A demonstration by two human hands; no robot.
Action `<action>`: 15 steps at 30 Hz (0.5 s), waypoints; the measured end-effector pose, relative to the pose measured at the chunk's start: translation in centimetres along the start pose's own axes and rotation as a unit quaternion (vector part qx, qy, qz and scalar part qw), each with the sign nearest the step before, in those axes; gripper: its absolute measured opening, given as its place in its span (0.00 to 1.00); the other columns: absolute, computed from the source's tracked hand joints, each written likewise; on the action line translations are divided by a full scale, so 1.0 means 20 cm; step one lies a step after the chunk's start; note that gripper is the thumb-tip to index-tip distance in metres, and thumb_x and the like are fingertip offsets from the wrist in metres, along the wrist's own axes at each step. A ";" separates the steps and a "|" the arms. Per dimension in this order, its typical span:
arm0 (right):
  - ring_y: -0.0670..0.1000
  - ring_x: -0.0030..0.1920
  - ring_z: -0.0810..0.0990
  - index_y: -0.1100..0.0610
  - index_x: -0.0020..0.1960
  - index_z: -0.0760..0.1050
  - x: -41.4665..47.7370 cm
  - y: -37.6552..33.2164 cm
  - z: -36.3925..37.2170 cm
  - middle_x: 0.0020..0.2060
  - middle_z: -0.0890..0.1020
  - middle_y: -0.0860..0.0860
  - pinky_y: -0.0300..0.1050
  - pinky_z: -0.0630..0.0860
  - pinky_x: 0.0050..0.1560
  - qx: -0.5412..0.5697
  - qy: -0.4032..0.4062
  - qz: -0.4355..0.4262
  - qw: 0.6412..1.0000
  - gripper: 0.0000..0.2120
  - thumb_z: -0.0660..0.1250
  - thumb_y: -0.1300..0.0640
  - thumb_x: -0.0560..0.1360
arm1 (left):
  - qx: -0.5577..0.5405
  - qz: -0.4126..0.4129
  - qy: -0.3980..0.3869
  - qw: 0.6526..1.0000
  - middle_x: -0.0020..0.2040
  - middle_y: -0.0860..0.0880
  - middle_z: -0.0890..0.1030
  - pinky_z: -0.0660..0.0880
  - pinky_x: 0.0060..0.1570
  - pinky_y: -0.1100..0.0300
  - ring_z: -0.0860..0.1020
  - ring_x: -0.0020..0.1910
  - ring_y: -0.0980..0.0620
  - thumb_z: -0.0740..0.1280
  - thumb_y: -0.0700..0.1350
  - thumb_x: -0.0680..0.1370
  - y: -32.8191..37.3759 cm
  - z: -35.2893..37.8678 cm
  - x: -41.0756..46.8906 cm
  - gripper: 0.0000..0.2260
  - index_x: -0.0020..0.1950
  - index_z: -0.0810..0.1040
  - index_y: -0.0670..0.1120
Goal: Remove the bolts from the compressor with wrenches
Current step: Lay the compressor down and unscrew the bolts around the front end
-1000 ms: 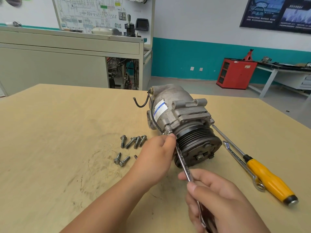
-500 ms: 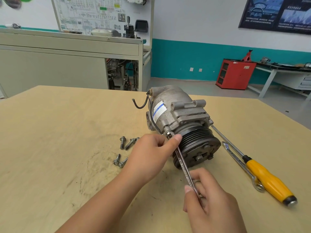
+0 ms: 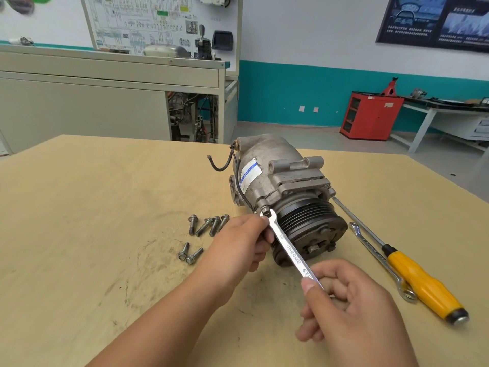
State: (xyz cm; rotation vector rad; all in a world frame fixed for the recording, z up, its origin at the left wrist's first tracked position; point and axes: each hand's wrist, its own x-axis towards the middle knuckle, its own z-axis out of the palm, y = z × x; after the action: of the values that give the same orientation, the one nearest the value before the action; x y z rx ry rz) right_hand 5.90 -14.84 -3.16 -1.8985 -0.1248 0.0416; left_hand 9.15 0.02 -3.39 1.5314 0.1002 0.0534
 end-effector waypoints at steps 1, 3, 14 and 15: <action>0.51 0.21 0.78 0.51 0.38 0.74 0.00 -0.01 0.00 0.26 0.81 0.49 0.44 0.75 0.27 -0.004 -0.001 0.000 1.000 0.08 0.66 0.62 0.73 | 0.016 0.000 0.006 1.000 0.23 0.53 0.62 0.56 0.24 0.65 0.58 0.23 0.55 0.56 0.44 0.78 0.00 0.00 0.00 0.17 0.28 0.69 0.48; 0.49 0.21 0.77 0.49 0.36 0.72 -0.01 -0.01 0.00 0.29 0.81 0.46 0.43 0.74 0.26 -0.059 0.020 -0.038 0.997 0.09 0.65 0.59 0.73 | 0.088 0.015 0.033 0.995 0.22 0.55 0.63 0.57 0.26 0.62 0.60 0.22 0.55 0.58 0.51 0.77 0.00 0.01 0.00 0.18 0.27 0.69 0.49; 0.46 0.19 0.63 0.49 0.33 0.71 -0.05 -0.02 0.01 0.20 0.65 0.47 0.33 0.62 0.22 -0.292 0.088 -0.221 0.927 0.16 0.74 0.66 0.63 | 0.125 0.023 0.046 0.991 0.21 0.54 0.63 0.57 0.27 0.61 0.59 0.22 0.53 0.58 0.56 0.77 0.00 0.02 0.02 0.20 0.28 0.67 0.48; 0.47 0.23 0.68 0.47 0.34 0.69 -0.04 -0.02 0.01 0.22 0.68 0.50 0.33 0.66 0.28 -0.261 0.082 -0.200 0.941 0.15 0.71 0.64 0.67 | 0.128 0.024 0.046 0.990 0.20 0.54 0.63 0.57 0.27 0.62 0.60 0.22 0.53 0.57 0.56 0.78 0.00 0.02 0.02 0.20 0.28 0.67 0.48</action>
State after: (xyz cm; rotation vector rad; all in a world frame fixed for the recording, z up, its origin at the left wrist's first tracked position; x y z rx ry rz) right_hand 5.00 -14.59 -2.94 -2.3576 -0.4400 -0.4683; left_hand 9.53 -0.45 -3.39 1.7892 0.1482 0.1555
